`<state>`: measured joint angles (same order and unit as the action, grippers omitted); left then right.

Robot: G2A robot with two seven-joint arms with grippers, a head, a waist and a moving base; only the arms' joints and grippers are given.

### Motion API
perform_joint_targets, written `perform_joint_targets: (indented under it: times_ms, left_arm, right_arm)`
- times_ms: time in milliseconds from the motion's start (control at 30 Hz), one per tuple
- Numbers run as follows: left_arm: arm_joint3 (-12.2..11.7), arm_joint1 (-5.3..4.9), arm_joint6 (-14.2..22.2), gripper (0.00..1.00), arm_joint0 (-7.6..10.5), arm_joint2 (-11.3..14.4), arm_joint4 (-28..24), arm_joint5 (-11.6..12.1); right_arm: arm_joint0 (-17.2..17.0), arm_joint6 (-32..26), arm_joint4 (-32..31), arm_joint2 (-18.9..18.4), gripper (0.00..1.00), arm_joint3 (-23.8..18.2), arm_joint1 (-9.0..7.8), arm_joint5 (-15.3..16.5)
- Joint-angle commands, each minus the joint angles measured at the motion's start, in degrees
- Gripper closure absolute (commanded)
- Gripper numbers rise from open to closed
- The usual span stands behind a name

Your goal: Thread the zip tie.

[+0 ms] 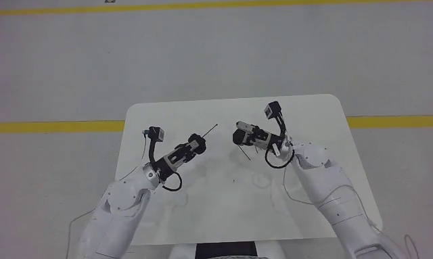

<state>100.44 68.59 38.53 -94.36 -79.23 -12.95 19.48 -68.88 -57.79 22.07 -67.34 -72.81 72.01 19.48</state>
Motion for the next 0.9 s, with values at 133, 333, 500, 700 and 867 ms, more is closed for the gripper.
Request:
perform_joint_targets:
  times_ms: [133, 333, 500, 700, 867]
  left_arm:
    - [-0.65, -0.19, 3.88, 1.0, 0.04, -0.63, -0.5, 0.0]
    - [-0.85, -0.18, 3.53, 1.0, 0.23, -0.27, -0.52, -0.54]
    - [-5.27, -0.61, 10.02, 1.0, 2.74, -0.03, -5.3, -1.08]
    - [-10.98, -1.63, 20.75, 1.0, 4.08, -2.38, -12.47, -0.36]
    - [-13.04, -2.17, 26.48, 1.0, 4.76, -1.82, -13.92, -0.21]
  right_arm:
    - [0.45, -2.59, 1.22, 0.17, 0.0, 0.55, 0.04, 0.0]
    - [0.45, -2.59, 1.22, 0.17, 0.0, 0.55, 0.04, 0.0]
    - [1.84, -16.86, 12.24, 0.37, 0.0, 6.85, -0.03, -0.88]
    - [5.3, -21.85, 17.98, 4.36, 0.0, 13.04, 0.08, -0.1]
    - [7.82, -21.85, 19.43, 10.25, 0.0, 14.34, -1.06, -0.08]
